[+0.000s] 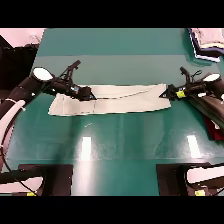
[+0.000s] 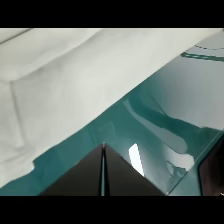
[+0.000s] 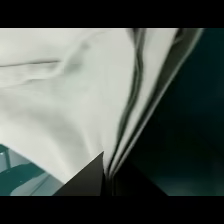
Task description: Fold the shirts.
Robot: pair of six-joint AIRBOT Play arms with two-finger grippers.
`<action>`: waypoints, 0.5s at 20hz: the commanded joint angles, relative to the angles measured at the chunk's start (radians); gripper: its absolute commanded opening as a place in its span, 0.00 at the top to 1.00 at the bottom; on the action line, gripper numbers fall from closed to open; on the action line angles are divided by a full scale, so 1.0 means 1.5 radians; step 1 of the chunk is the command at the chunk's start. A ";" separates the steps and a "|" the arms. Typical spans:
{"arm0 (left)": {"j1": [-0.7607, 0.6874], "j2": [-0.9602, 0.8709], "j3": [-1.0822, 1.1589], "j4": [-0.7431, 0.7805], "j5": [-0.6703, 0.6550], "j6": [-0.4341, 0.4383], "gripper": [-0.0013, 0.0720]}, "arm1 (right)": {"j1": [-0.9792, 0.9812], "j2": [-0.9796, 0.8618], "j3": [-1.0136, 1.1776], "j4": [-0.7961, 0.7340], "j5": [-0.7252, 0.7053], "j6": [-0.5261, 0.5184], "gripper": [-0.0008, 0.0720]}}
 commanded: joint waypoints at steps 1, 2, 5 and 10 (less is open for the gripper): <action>-0.058 -0.050 0.043 0.016 0.058 -0.019 0.95 | 0.002 0.072 0.043 0.007 0.048 0.016 0.97; -0.069 -0.083 0.081 0.017 0.055 -0.030 0.95 | 0.007 0.089 0.079 0.006 0.077 0.034 0.97; -0.099 -0.183 0.206 0.022 0.049 -0.059 0.95 | 0.041 0.123 0.192 0.007 0.133 0.079 0.97; -0.136 -0.328 0.338 0.025 0.023 -0.096 0.95 | 0.160 0.127 0.352 0.006 0.121 0.138 0.97</action>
